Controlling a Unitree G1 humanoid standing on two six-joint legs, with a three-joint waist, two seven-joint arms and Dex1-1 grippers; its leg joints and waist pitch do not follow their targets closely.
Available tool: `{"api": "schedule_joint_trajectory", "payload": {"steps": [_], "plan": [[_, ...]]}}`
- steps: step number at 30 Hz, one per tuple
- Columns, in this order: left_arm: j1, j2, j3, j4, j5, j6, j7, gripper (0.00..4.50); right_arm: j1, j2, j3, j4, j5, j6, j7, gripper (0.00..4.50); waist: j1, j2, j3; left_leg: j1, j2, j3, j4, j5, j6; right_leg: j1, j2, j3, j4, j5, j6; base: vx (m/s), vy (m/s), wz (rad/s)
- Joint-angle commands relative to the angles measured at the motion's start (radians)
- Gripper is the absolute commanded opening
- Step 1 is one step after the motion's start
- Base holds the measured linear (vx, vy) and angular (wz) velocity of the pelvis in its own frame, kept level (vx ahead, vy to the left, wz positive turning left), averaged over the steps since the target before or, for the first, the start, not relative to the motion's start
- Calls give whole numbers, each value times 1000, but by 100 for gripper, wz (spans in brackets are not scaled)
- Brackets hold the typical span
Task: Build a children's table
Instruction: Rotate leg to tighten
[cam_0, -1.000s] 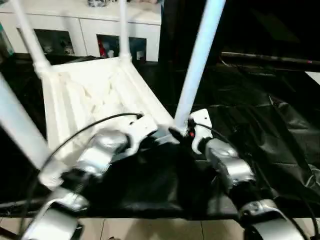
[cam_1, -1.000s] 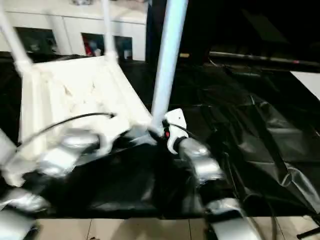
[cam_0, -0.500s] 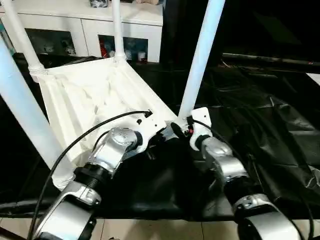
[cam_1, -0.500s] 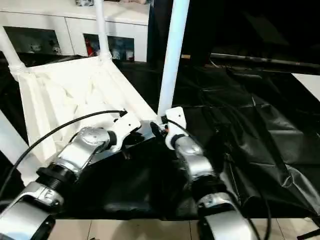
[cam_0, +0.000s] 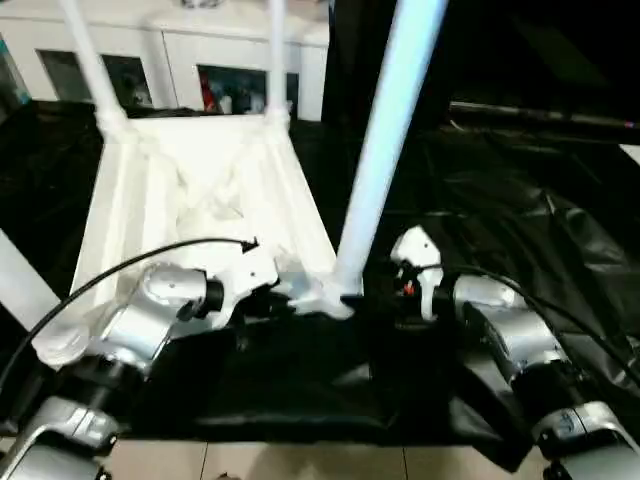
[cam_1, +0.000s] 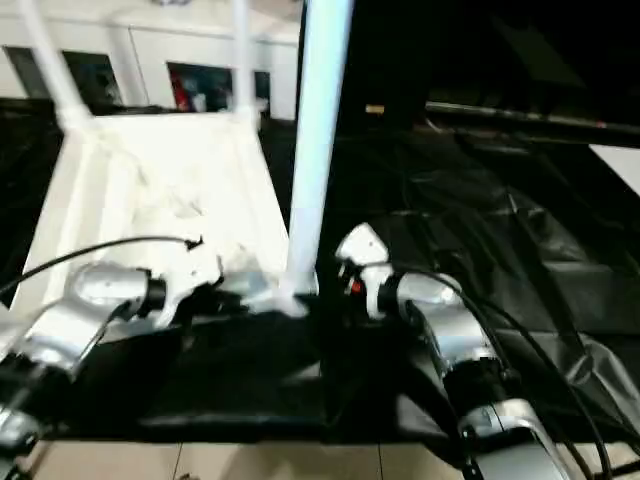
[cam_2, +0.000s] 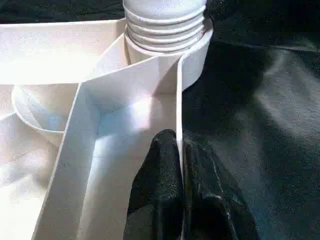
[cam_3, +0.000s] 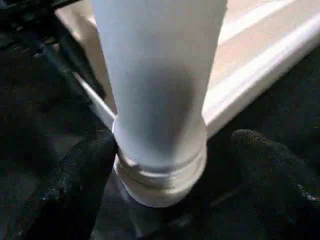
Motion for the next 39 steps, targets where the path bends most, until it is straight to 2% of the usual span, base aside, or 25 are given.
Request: {"api": "schedule_joint_trajectory", "payload": {"steps": [1,7,9,13,19,24,26,28,29,31,33,34,35,37,38,39], "plan": [[13,-20,-12,-49,-61,-11,-53,0,4,-17,12,-24,-12,16,2,403,2,-1,-52,-1,29,-2,-63,-160,42,56,-73,60,-79,-237,-146,0,0,0],[17,-22,-11,-57,-60,-5,-55,0,-2,2,20,-22,-16,24,3,403,2,-2,-53,-1,28,-2,-62,-147,36,56,-72,62,-76,-215,-148,0,0,0],[17,-23,-12,-56,-54,-5,-51,0,-7,9,23,-14,-17,24,5,368,3,-2,-53,-1,28,-2,-62,-145,36,56,-72,62,-75,-208,-150,0,0,0],[18,-21,-11,-58,-52,-2,-51,0,-6,8,26,-17,-17,27,10,350,3,-1,-53,0,29,-2,-62,-147,33,56,-72,62,-76,-211,-148,0,0,0],[21,-18,-9,-60,-52,0,-52,0,-2,11,21,-19,-16,30,11,291,3,-2,-54,-1,28,-2,-61,-139,35,57,-72,62,-74,-199,-148,0,0,0],[17,-29,-6,-53,-49,5,-35,0,3,29,2,-13,0,36,-17,273,3,-2,-53,-1,28,-2,-61,-141,33,57,-72,62,-75,-203,-150,0,0,0],[3,-53,-3,-27,-30,16,15,0,2,57,-17,16,-3,35,-82,270,1,-1,-50,-1,28,-1,-63,-154,28,54,-72,62,-79,-227,-146,0,0,0],[-28,-101,0,34,0,24,102,0,-6,105,-43,82,-34,39,-240,270,-1,-2,-49,1,27,-3,-65,-174,13,53,-74,61,-87,-286,-130,0,0,0],[-28,-101,0,34,0,24,102,0,-6,105,-43,82,-34,39,-240,270,-2,-1,-49,0,26,-3,-65,-175,7,53,-74,61,-86,-298,-126,0,0,0],[-67,-163,-7,106,37,38,200,0,-14,175,-86,142,-51,58,-442,270,-7,0,-46,3,25,-4,-67,-202,-6,46,-74,62,-93,-355,-106,0,0,0],[-104,-227,-14,166,66,67,295,0,-26,239,-125,185,-57,75,-615,270,-7,-2,-47,7,22,-6,-67,-220,-17,48,-77,60,-101,-416,-86,0,0,0],[-120,-255,-15,189,75,75,334,0,-35,262,-137,202,-62,78,-684,270,-7,-1,-45,11,22,-7,-68,-236,-23,43,-78,59,-106,-455,-71,0,0,0],[-128,-271,-15,201,79,80,355,0,-41,275,-143,212,-67,78,-721,270,-8,1,-46,11,22,-8,-68,-240,-26,43,-78,59,-106,-456,-64,0,0,0],[-136,-288,-17,213,85,87,375,0,-48,289,-147,223,-70,75,-749,270,-6,-1,-49,8,22,-9,-68,-236,-18,45,-78,60,-104,-434,-55,0,0,0],[-149,-316,-33,236,107,85,401,0,-59,311,-138,244,-81,50,-765,270,-6,0,-51,4,23,-8,-68,-223,-12,47,-77,60,-100,-397,-58,0,0,0],[-151,-320,-35,239,111,84,404,0,-61,315,-136,247,-83,46,-765,270,-7,1,-51,5,22,-7,-68,-223,-8,43,-76,60,-100,-386,-62,0,0,0]]}}
